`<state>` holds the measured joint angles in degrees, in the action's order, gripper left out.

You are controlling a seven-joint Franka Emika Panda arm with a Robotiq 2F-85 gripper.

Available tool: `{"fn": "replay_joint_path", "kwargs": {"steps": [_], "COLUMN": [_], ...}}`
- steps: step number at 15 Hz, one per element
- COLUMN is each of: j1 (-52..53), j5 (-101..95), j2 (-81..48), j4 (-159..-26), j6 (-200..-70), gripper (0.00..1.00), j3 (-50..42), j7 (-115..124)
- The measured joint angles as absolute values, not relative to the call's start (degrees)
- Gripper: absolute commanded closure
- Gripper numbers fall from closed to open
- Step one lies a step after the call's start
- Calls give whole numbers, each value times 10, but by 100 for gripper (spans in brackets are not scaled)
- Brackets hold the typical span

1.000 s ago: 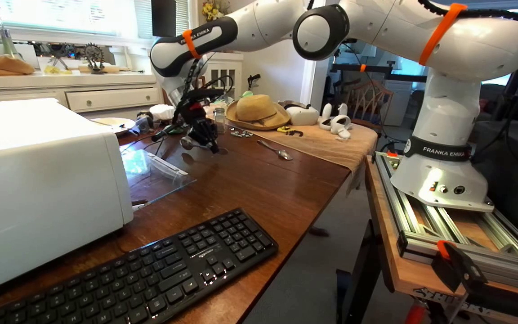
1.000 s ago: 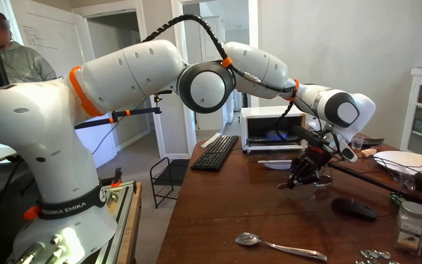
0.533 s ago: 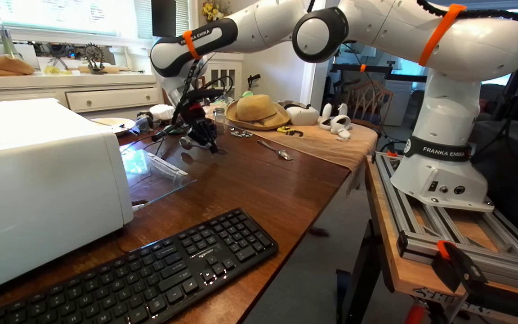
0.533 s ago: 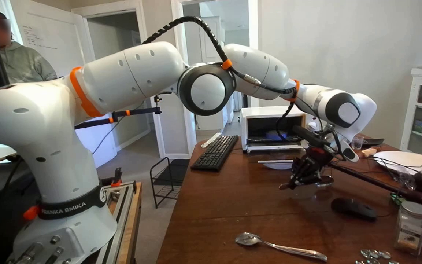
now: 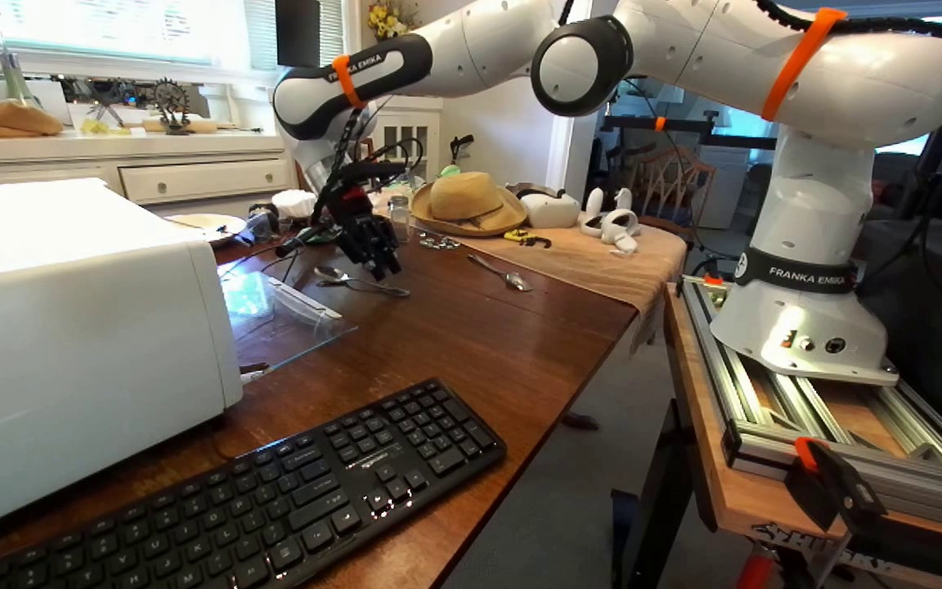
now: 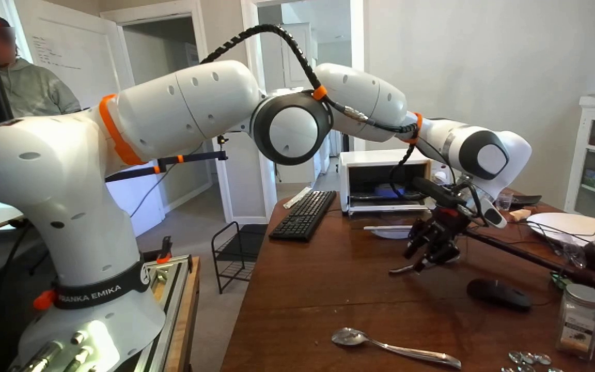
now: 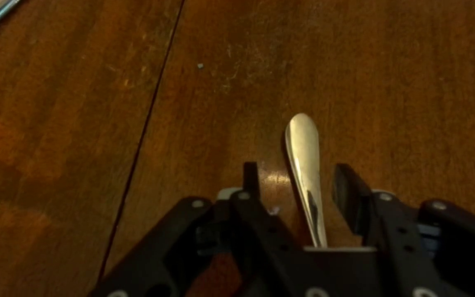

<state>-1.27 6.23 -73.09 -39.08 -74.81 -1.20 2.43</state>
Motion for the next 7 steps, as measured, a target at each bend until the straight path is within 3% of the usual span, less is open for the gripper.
{"fn": "replay_joint_path", "kwargs": {"steps": [1, 2, 3, 5, 7], "j1": [-13, -13, -14, -15, -15], "j5": [62, 62, 62, 62, 62], "j2": [-731, -730, -728, -719, -712], "j4": [-390, -389, -388, -388, -388], "j6": [-748, -748, -748, -752, -752], "gripper": [17, 8, 20, 8, 8], "j3": [-12, -13, -14, -14, -14], "j7": [25, 28, 32, 33, 33]}}
